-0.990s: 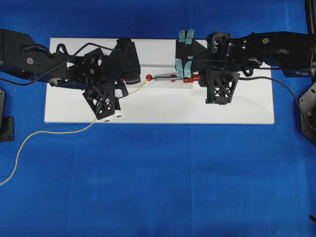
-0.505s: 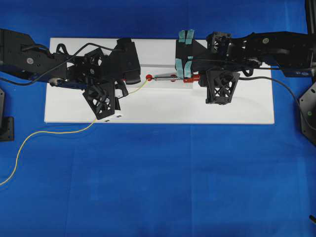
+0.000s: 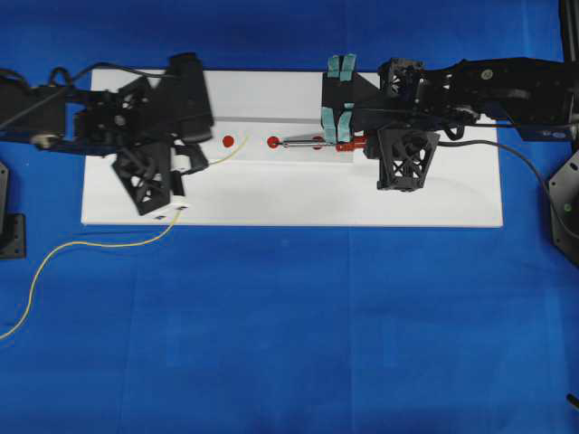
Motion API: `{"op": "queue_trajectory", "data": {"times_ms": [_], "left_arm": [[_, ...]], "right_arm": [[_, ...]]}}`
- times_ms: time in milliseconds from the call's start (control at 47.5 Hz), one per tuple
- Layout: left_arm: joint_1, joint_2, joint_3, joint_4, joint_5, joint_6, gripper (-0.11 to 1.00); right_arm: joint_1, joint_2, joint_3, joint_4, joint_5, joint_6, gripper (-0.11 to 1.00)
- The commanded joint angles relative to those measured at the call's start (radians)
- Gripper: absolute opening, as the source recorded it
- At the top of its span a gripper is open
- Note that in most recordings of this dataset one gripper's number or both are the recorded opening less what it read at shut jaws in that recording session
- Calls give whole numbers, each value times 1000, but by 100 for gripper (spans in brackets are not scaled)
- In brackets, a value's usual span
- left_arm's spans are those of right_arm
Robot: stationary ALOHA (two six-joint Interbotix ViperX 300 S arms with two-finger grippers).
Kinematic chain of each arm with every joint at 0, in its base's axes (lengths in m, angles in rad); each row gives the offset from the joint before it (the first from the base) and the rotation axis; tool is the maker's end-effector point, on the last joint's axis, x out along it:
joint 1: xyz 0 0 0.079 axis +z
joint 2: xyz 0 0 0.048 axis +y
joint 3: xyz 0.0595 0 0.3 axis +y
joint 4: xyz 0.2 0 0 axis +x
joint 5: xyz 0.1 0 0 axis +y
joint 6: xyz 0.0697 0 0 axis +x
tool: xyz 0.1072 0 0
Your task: Touch the tip of the soldering iron to the tip of the solder at the mark.
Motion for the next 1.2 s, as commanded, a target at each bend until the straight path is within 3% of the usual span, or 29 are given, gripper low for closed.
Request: {"op": "queue_trajectory", "data": {"times_ms": [0,232,442,863,1179], "left_arm": [[2,-35,6,2,-29,-11,2],[2,-29,3,2,-44,-11,2],[0,-29,3,3,-44,-17,2],[0,-28,2,3,-48,-20,2],[-5,-25,-5,2,-48,-20,2]], "right_arm": [[-2,-9,-23,-3,-6,-2,6],[-2,-17,-23,-5,-3,-2,6],[-9,-103,14,-20,9,5,6],[-9,-301,170,-84,41,123,6],[-9,-311,187,-91,37,129,6]]}}
